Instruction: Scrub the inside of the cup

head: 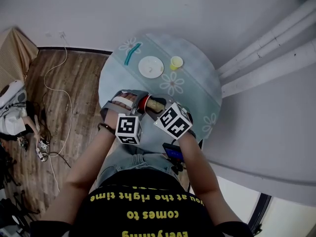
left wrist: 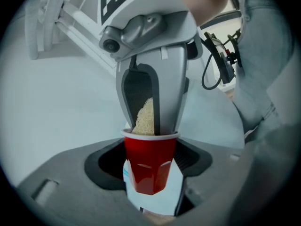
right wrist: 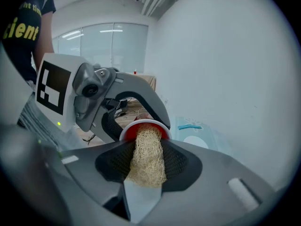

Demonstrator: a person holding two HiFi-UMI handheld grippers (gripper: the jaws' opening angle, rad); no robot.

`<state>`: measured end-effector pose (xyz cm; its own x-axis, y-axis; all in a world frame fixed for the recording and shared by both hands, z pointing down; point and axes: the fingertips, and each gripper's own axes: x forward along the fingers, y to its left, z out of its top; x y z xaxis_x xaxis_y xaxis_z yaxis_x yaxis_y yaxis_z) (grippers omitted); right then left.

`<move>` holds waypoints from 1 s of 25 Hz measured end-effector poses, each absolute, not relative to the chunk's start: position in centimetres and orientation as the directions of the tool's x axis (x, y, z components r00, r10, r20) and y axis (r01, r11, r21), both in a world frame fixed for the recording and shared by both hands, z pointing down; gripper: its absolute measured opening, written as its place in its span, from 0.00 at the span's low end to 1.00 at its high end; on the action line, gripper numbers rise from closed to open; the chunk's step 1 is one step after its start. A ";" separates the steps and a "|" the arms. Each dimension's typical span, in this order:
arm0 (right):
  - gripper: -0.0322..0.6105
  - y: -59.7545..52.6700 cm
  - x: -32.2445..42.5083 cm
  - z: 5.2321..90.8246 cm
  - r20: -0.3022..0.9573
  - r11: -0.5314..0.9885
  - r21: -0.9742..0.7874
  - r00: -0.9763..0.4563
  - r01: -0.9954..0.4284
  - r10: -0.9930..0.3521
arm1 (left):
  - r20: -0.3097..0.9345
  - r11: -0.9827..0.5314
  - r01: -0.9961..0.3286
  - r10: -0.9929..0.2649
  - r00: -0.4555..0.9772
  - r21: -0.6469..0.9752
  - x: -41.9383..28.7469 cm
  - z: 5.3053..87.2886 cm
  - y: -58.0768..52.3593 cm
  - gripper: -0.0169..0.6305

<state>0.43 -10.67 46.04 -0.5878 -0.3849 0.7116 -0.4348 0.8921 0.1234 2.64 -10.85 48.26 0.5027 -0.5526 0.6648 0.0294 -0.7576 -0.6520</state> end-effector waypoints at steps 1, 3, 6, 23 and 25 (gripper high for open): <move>0.30 -10.7 0.4 46.1 0.707 0.890 0.102 -0.598 -0.444 -0.379 | 0.665 -0.753 0.038 -0.556 0.499 -0.657 2.6 48.3 -10.9 0.51; 0.30 -10.7 0.5 46.3 0.699 0.885 0.059 -0.614 -0.462 -0.367 | 0.661 -0.738 0.053 -0.568 0.490 -0.673 2.5 48.4 -11.0 0.51; 0.30 -10.7 0.5 46.6 0.680 0.872 -0.003 -0.640 -0.490 -0.357 | 0.650 -0.709 0.080 -0.588 0.481 -0.700 2.5 48.4 -11.2 0.51; 0.30 -10.7 -0.5 46.8 0.707 0.854 0.398 -0.480 -0.335 -0.518 | 0.682 -0.706 0.148 -0.575 0.452 -0.693 1.7 48.8 -11.6 0.51; 0.30 -10.7 -0.4 46.9 0.701 0.829 0.492 -0.443 -0.268 -0.559 | 0.695 -0.727 0.136 -0.558 0.454 -0.673 1.7 48.9 -11.7 0.51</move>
